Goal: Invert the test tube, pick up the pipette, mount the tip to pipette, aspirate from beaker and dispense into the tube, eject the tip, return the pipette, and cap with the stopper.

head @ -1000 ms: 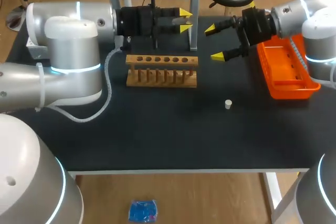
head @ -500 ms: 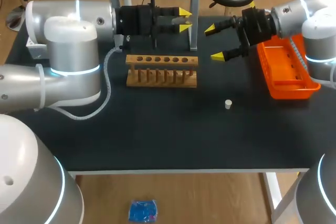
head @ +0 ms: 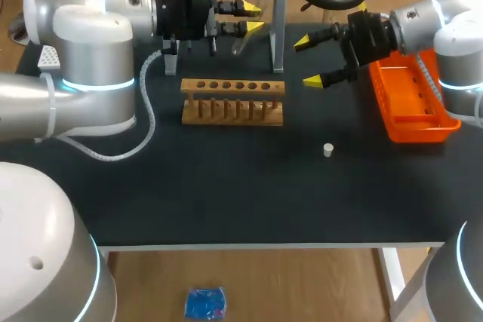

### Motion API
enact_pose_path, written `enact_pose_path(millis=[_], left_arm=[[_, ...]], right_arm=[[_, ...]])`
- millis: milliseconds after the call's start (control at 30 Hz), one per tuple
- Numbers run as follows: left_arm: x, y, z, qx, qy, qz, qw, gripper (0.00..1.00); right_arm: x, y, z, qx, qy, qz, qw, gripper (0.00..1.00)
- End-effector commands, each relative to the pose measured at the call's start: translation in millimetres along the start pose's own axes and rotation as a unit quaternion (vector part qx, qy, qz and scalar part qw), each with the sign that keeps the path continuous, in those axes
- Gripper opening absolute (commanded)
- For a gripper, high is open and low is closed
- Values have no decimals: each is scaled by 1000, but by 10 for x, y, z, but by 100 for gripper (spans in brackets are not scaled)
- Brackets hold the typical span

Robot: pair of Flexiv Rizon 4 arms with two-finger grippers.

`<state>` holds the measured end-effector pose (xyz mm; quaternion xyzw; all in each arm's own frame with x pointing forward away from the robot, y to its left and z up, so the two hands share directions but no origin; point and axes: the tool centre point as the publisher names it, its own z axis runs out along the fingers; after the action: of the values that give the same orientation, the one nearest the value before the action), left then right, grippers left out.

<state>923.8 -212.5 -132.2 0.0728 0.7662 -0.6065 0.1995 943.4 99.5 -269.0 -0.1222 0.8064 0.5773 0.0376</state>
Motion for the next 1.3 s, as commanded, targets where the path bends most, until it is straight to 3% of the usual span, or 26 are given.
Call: enact_pose_path(millis=[33, 167, 433, 600, 833, 1000, 1300], left_arm=[[-64, 159, 71, 8, 4, -65, 998, 0], [-90, 239, 84, 34, -9, -91, 995, 0], [-147, 358, 58, 28, -20, -119, 992, 0], [-193, 452, 40, 53, -25, -129, 990, 0], [-227, 577, 54, 84, -14, -141, 986, 0], [-238, 662, 67, 93, 21, -128, 987, 0], [-234, 796, 92, 103, 20, -149, 983, 0]], right_arm=[[2, 2, -3, 1, 0, 0, 1000, 100], [2, 2, -3, 1, 0, 0, 1000, 100], [2, 2, -3, 1, 0, 0, 1000, 100], [2, 2, -3, 1, 0, 0, 1000, 100], [2, 2, -3, 1, 0, 0, 1000, 100], [2, 2, -3, 1, 0, 0, 1000, 100], [2, 2, -3, 1, 0, 0, 1000, 100]])
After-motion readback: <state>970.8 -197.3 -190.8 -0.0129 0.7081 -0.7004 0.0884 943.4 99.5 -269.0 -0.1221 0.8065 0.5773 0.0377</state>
